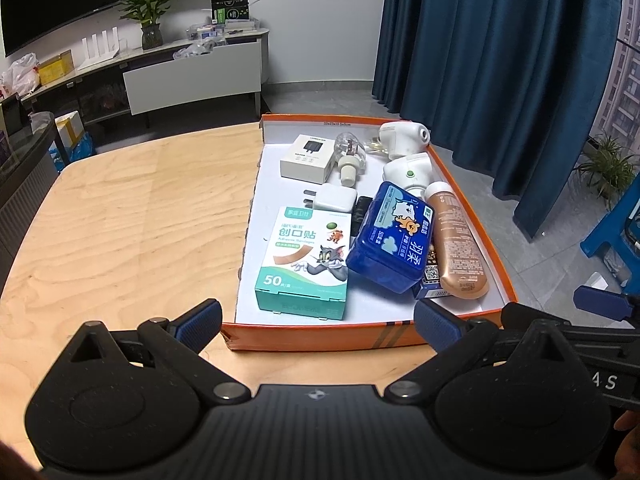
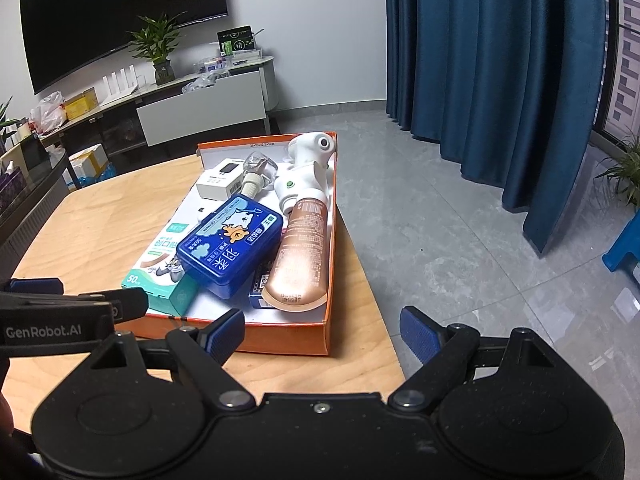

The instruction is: Organize rigid objects

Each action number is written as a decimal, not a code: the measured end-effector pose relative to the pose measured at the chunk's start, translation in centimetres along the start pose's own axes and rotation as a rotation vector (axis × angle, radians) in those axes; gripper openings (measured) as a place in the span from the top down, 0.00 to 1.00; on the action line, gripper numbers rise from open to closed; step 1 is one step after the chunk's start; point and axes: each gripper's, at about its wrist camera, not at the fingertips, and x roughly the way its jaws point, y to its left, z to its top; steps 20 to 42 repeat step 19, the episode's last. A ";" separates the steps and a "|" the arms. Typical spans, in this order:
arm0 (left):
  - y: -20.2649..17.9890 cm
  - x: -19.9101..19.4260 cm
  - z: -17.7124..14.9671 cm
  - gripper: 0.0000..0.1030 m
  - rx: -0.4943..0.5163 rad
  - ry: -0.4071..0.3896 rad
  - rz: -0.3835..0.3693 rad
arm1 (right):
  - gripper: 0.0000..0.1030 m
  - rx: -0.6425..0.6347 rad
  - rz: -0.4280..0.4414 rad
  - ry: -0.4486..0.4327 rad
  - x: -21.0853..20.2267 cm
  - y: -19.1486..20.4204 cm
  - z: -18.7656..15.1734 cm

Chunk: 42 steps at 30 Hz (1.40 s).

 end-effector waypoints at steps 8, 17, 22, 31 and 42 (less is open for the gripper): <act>0.0 0.0 0.0 0.00 0.002 -0.004 -0.003 | 0.03 0.000 -0.001 0.003 0.1 0.0 0.0; 0.1 0.1 -0.1 0.00 0.004 -0.008 -0.029 | 0.03 0.000 -0.002 0.004 0.2 0.0 -0.1; 0.2 0.2 -0.1 0.00 0.005 -0.001 -0.035 | 0.03 -0.001 -0.005 0.005 0.3 0.0 -0.2; 0.2 0.2 -0.1 0.00 0.005 -0.001 -0.035 | 0.03 -0.001 -0.005 0.005 0.3 0.0 -0.2; 0.2 0.2 -0.1 0.00 0.005 -0.001 -0.035 | 0.03 -0.001 -0.005 0.005 0.3 0.0 -0.2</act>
